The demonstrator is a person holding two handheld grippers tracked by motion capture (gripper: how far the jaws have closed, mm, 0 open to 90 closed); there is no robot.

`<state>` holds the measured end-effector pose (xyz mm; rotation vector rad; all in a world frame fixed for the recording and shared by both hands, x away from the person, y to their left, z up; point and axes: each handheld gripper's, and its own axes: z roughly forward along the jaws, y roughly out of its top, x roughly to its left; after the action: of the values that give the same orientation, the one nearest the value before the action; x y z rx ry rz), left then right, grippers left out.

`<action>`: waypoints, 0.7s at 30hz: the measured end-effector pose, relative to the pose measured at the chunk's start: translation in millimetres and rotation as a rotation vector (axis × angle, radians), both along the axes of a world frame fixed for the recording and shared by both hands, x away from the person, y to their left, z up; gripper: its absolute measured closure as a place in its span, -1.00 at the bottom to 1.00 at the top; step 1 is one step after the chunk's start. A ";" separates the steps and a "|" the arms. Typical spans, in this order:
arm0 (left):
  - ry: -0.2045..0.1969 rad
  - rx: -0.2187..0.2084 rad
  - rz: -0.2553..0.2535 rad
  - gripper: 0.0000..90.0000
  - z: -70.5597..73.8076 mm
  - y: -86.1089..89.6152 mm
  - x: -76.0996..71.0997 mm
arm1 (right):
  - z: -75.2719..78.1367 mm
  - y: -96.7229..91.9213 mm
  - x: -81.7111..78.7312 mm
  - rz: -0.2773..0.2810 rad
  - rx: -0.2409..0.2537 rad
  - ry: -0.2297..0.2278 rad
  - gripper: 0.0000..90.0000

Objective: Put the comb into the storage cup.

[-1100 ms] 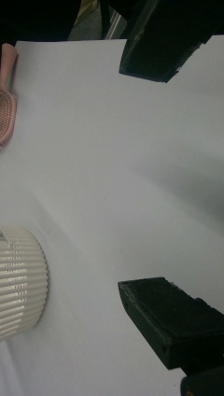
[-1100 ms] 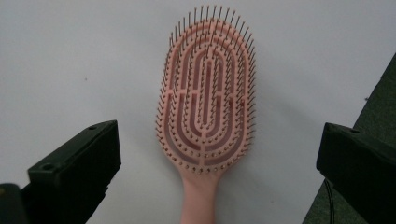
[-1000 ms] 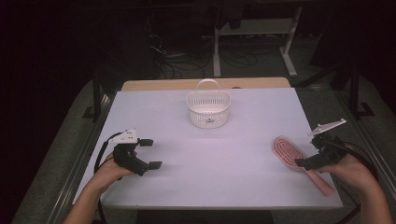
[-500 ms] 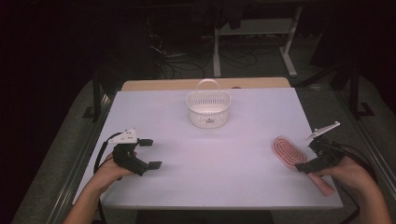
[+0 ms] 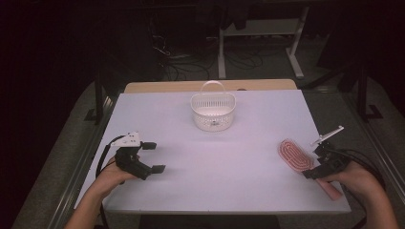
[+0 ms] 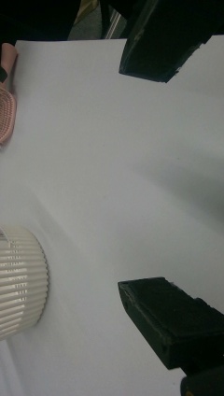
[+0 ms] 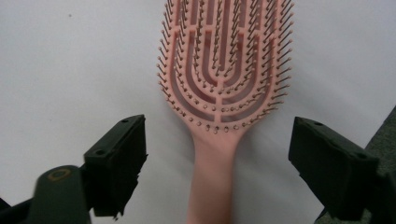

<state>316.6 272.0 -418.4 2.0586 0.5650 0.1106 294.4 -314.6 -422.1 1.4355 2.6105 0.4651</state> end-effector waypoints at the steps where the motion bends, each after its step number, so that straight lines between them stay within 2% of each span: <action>1: 0.000 0.000 0.000 -1.00 0.0 0.0 -0.1 | -0.4 -0.3 0.3 0.001 0.003 0.004 -0.53; 21: -0.002 0.001 -0.001 -1.00 -0.1 0.0 -0.3 | -6.6 3.0 4.5 -0.001 -0.052 0.113 -0.03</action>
<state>316.3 272.1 -418.4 2.0594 0.5633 0.1124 298.9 -311.6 -428.7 1.4882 2.6870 0.3226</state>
